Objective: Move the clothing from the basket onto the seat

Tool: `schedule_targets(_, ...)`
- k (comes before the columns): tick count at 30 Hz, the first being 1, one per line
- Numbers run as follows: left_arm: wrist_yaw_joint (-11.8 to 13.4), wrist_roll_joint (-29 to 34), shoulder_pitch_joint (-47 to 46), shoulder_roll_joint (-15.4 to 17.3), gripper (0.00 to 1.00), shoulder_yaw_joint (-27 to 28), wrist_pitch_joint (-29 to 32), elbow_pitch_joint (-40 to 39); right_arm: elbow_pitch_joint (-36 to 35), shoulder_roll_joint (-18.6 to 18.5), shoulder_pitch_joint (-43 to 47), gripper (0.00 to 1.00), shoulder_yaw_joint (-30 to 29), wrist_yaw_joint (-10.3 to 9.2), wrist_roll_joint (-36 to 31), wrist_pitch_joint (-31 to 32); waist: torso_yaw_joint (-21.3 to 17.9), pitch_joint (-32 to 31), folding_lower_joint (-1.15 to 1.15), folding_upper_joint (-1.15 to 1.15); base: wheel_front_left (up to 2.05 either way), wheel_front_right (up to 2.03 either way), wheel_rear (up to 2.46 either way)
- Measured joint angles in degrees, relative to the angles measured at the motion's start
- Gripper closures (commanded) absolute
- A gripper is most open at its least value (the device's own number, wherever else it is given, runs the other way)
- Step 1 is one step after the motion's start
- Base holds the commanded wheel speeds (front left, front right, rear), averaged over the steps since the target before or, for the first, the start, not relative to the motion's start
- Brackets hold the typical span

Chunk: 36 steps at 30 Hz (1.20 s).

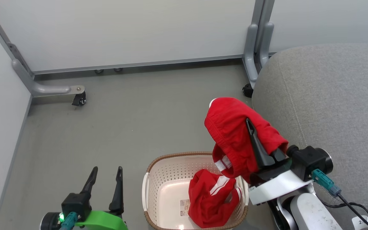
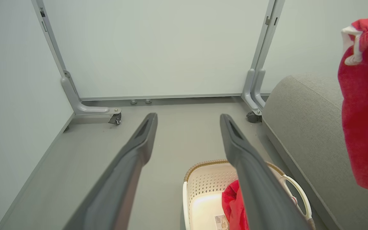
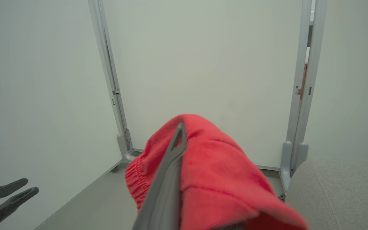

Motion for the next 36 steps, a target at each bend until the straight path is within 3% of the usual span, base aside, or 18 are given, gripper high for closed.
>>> schedule_targets(6, 0.3, -3.4, 1.8, -0.1, 0.0, 0.5, 0.0, -1.1, -0.3, 0.0, 0.8, 1.0, -0.7, 0.0, 0.0, 0.0, -0.4, -0.1, 0.0, 0.0, 0.0, 0.0, 0.0)
schedule_targets(36, 0.8, -4.0, 2.0, -0.1, 0.0, -0.1, 0.0, -1.0, -0.3, 0.0, 0.7, 1.0, -0.6, 0.0, 0.0, 0.0, -1.8, -0.2, 0.0, 0.0, 0.0, 0.0, 0.0)
